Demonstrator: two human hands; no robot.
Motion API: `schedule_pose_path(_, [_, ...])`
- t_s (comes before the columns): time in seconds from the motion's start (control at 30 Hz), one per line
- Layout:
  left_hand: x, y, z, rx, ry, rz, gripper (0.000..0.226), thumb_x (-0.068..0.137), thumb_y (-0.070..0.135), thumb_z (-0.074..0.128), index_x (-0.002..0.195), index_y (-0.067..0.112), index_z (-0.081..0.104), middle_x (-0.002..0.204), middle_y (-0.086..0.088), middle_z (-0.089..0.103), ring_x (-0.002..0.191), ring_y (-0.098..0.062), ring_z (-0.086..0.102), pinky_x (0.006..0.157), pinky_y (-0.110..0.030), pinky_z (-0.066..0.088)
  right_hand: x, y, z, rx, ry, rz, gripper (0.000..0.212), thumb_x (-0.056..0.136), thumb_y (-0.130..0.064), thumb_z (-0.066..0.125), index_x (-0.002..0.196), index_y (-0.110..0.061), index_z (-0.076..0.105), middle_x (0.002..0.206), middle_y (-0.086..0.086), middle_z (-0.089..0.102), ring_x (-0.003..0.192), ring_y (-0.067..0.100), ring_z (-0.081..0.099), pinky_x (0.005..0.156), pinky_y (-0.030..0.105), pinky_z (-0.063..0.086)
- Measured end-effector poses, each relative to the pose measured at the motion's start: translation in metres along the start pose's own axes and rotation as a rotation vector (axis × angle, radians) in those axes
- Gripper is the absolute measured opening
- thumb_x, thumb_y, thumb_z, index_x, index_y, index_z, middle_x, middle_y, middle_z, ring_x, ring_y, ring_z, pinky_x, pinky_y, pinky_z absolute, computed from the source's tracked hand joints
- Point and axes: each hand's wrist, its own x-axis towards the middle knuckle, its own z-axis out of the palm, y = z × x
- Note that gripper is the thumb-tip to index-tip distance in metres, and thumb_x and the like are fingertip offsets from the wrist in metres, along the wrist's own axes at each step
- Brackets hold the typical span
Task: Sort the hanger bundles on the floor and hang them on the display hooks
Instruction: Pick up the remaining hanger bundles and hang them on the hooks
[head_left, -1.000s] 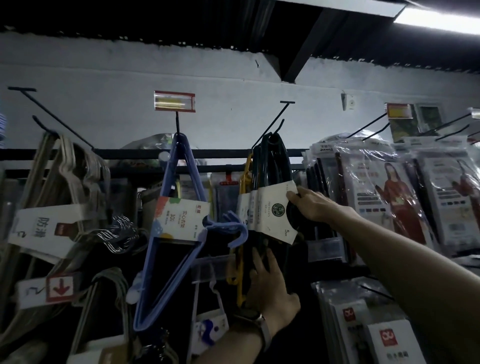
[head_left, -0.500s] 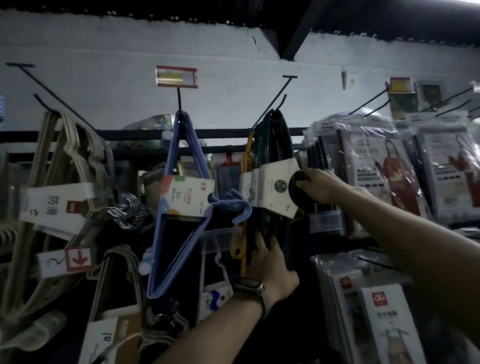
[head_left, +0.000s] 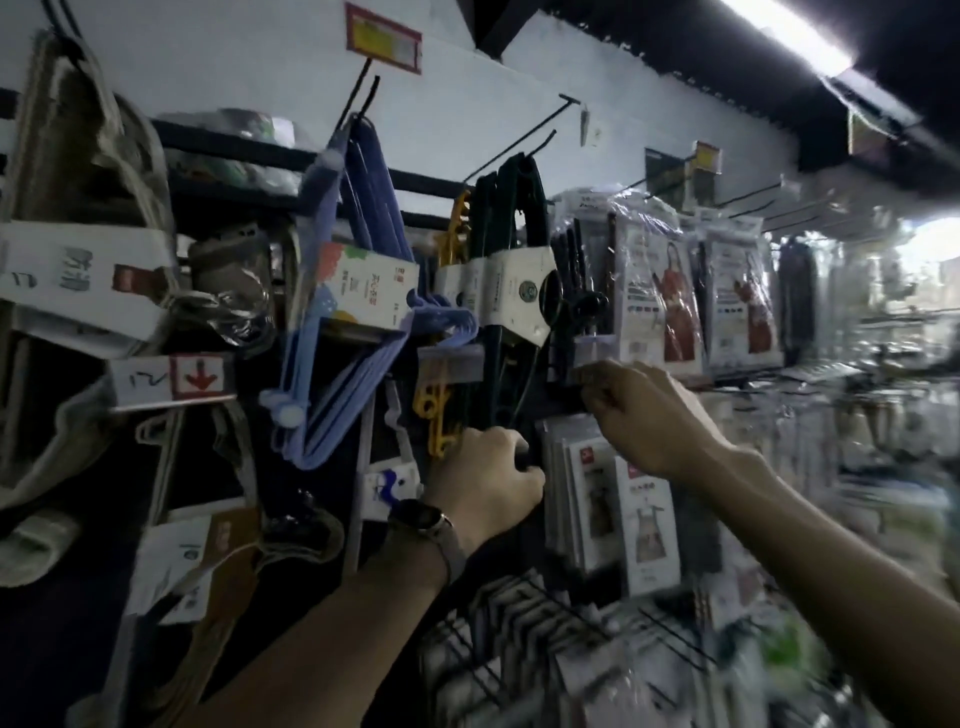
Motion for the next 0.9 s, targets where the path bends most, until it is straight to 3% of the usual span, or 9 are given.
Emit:
schedule_pose_path(0.13, [-0.062, -0.025, 0.006, -0.089, -0.051, 0.049, 0.043, 0.096, 0.037, 0.057, 0.137, 0.026, 0.061, 0.114, -0.004, 0.071, 0.101, -0.026, 0.067, 0.086, -0.045, 0.059, -0.09, -0.034, 0.018, -0.093, -0.089, 0.112, 0.04, 0.104, -0.041, 0.046, 0.14, -0.027, 0.06, 0.134, -0.002, 0.066, 0.124, 0.024, 0.058, 0.091, 0.043, 0.054])
schedule_pose_path(0.23, [-0.113, -0.047, 0.024, -0.101, -0.095, 0.056, 0.038, 0.093, 0.037, 0.056, 0.128, 0.028, 0.065, 0.112, -0.001, 0.071, 0.105, -0.027, 0.066, 0.087, -0.041, 0.057, -0.162, -0.06, 0.034, -0.13, -0.167, 0.164, 0.041, 0.106, -0.046, 0.044, 0.141, -0.03, 0.057, 0.132, -0.006, 0.066, 0.124, 0.022, 0.057, 0.09, 0.041, 0.053])
schedule_pose_path(0.37, [-0.189, -0.074, 0.069, -0.113, -0.287, 0.034, 0.028, 0.092, 0.038, 0.057, 0.114, 0.024, 0.068, 0.104, 0.002, 0.07, 0.097, -0.026, 0.065, 0.08, -0.04, 0.057, -0.26, -0.092, 0.049, -0.175, -0.311, 0.298, 0.043, 0.107, -0.048, 0.044, 0.143, -0.028, 0.057, 0.135, -0.006, 0.066, 0.126, 0.02, 0.057, 0.092, 0.038, 0.051])
schedule_pose_path(0.53, [-0.289, -0.099, 0.131, -0.182, -0.53, -0.021, 0.033, 0.088, 0.041, 0.059, 0.118, 0.03, 0.067, 0.112, 0.0, 0.071, 0.107, -0.031, 0.066, 0.089, -0.043, 0.056, -0.392, -0.124, 0.053, -0.204, -0.484, 0.518, 0.043, 0.105, -0.051, 0.043, 0.136, -0.028, 0.063, 0.131, -0.006, 0.068, 0.122, 0.02, 0.059, 0.085, 0.033, 0.045])
schedule_pose_path(0.67, [-0.366, -0.102, 0.172, -0.187, -0.711, -0.02, 0.036, 0.086, 0.044, 0.054, 0.12, 0.035, 0.063, 0.114, 0.001, 0.07, 0.109, -0.031, 0.065, 0.091, -0.046, 0.055, -0.502, -0.15, 0.054, -0.201, -0.644, 0.748, 0.041, 0.105, -0.049, 0.046, 0.136, -0.028, 0.063, 0.131, -0.006, 0.068, 0.121, 0.019, 0.06, 0.091, 0.034, 0.047])
schedule_pose_path(0.77, [-0.417, -0.093, 0.196, -0.156, -0.798, 0.027, 0.042, 0.09, 0.041, 0.054, 0.13, 0.034, 0.062, 0.12, -0.002, 0.069, 0.11, -0.029, 0.065, 0.087, -0.043, 0.057, -0.57, -0.17, 0.056, -0.207, -0.762, 0.901, 0.043, 0.104, -0.05, 0.044, 0.138, -0.03, 0.061, 0.132, -0.006, 0.068, 0.124, 0.02, 0.059, 0.097, 0.035, 0.046])
schedule_pose_path(0.9, [-0.479, -0.076, 0.216, -0.065, -0.936, 0.117, 0.049, 0.097, 0.041, 0.054, 0.145, 0.03, 0.056, 0.136, 0.0, 0.064, 0.121, -0.024, 0.061, 0.093, -0.035, 0.051, -0.639, -0.199, 0.053, -0.161, -0.929, 1.055, 0.045, 0.104, -0.05, 0.041, 0.137, -0.026, 0.062, 0.132, -0.001, 0.068, 0.125, 0.023, 0.058, 0.099, 0.038, 0.047])
